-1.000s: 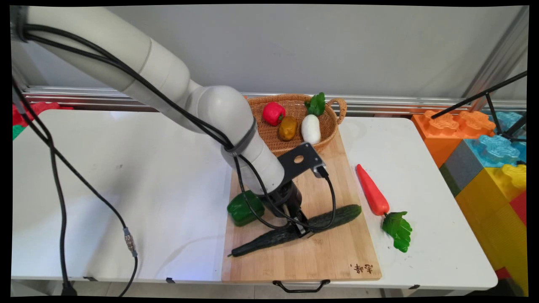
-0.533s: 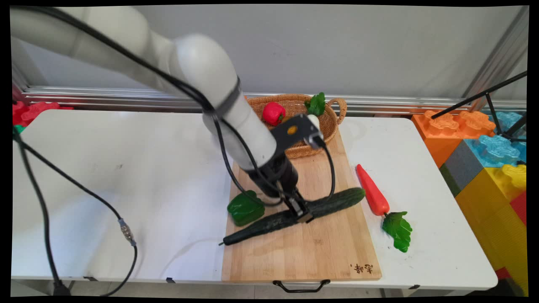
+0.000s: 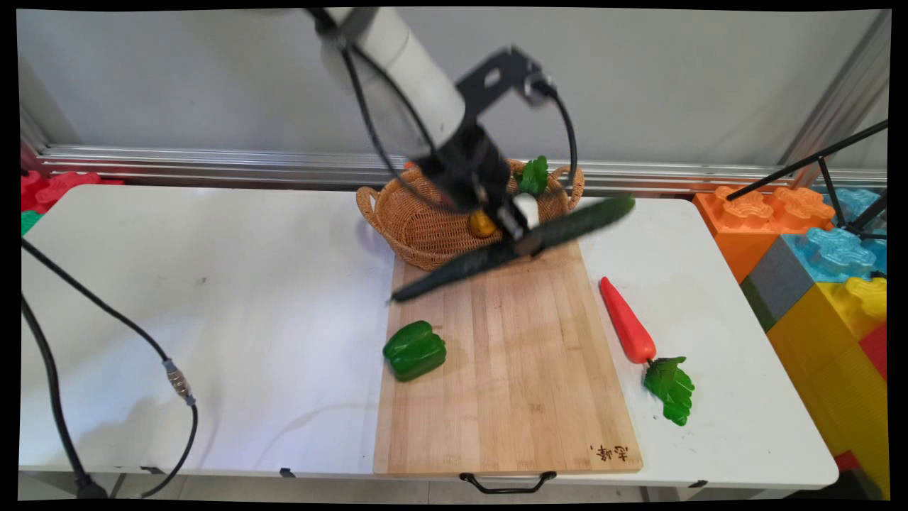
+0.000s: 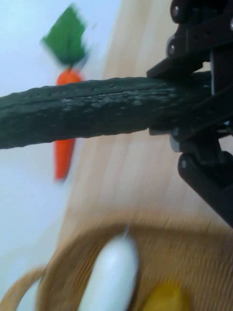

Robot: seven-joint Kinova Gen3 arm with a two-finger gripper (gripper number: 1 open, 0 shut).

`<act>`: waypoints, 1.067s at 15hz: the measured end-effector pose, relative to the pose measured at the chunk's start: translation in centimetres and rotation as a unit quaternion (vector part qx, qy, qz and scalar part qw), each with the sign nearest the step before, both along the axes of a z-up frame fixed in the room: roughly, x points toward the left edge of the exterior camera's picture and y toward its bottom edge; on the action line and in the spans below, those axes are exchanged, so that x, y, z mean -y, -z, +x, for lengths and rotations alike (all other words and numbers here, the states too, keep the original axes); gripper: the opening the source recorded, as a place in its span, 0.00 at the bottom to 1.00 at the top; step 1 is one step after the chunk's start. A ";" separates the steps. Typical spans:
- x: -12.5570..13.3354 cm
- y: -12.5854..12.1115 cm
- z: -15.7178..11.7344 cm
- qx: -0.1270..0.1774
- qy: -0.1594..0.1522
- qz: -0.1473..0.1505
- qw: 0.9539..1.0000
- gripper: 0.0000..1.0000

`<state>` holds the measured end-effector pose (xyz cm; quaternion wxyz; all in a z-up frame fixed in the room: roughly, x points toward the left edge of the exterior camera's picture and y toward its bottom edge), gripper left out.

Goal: Place the picked object in the vegetable basket

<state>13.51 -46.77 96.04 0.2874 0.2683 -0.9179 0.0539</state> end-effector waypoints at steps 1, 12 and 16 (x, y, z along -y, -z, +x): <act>1.0 -0.5 0.2 0.000 -0.003 -0.013 1.000 0.00; 14.5 3.0 1.0 0.011 -0.008 -0.100 0.995 0.00; 16.4 7.1 0.7 0.021 0.011 -0.092 0.995 0.00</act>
